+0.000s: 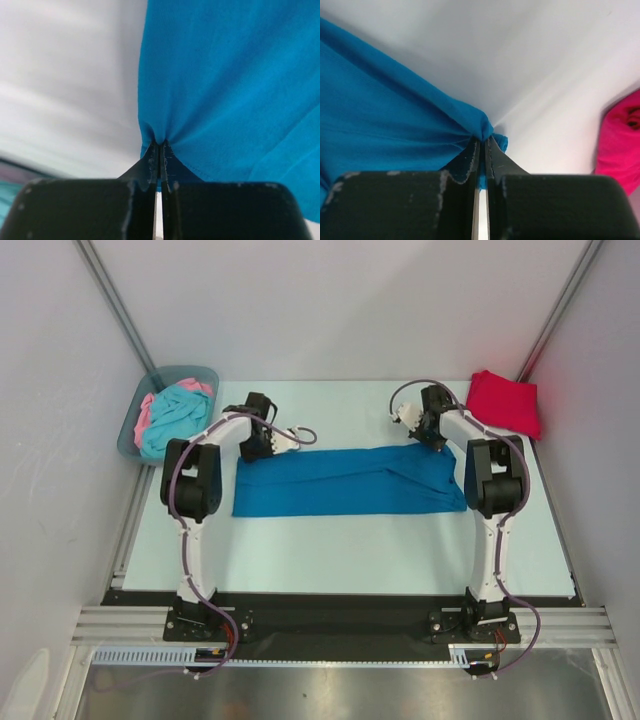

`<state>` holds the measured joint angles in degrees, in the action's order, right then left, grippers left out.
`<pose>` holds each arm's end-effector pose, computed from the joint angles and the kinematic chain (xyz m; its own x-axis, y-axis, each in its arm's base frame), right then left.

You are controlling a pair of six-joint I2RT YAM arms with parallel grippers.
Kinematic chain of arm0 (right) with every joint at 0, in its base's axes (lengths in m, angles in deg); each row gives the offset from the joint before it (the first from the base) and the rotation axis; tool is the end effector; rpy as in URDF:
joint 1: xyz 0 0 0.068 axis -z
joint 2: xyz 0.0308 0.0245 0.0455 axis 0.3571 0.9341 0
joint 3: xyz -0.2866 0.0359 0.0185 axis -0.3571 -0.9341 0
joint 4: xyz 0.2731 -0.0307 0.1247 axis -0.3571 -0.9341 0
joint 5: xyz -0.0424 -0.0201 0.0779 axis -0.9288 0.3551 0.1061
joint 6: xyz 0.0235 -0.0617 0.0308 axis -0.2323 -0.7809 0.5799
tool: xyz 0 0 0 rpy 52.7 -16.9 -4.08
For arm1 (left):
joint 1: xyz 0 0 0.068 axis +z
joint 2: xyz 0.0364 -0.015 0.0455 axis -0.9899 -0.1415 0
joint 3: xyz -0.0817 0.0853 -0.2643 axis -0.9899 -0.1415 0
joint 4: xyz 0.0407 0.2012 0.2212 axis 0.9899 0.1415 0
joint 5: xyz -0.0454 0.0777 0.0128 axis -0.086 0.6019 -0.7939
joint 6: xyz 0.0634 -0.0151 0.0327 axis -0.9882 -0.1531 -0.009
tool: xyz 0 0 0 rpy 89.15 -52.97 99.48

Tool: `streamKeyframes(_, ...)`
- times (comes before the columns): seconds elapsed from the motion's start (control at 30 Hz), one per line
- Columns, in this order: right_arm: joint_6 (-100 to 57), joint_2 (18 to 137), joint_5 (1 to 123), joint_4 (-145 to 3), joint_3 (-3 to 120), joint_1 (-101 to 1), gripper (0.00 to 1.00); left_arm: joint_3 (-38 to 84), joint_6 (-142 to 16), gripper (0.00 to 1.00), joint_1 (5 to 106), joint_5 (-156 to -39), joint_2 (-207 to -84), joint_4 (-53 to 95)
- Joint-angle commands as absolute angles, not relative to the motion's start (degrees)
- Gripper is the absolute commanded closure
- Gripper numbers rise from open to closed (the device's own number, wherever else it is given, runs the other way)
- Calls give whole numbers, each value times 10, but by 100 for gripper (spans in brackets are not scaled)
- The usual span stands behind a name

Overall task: Fold and stack the t-shirts
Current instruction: Fold the tshirt

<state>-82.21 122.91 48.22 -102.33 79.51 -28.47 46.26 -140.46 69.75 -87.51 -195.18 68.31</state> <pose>0.5266 0.0632 0.1284 -0.4505 -0.8694 -0.2031 -0.7530 0.4922 -0.4366 0.4865 -0.1027 0.1241 -0.1988 0.9766 -0.0824 0.9437 0.2135 0.2527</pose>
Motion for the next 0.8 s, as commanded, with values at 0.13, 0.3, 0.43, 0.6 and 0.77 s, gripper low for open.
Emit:
streamKeyframes(0.13, -828, 1271, 468, -968, 836, -292, 92, 507, -1416, 97, 713, -834, -2014, 588)
streamKeyframes(0.3, -833, 1269, 463, -987, 845, -303, 50, 494, -1430, 48, 711, -830, -1999, 588)
streamKeyframes(0.43, -824, 1239, 471, -1010, 857, -312, 44, 457, -1449, 11, 711, -822, -1949, 588)
streamKeyframes(0.6, -769, 1212, 498, -1078, 906, -315, 46, 440, -1451, 2, 714, -817, -1900, 590)
streamKeyframes(0.77, -715, 1203, 559, -1168, 961, -317, 51, 436, -1432, 2, 714, -828, -1879, 590)
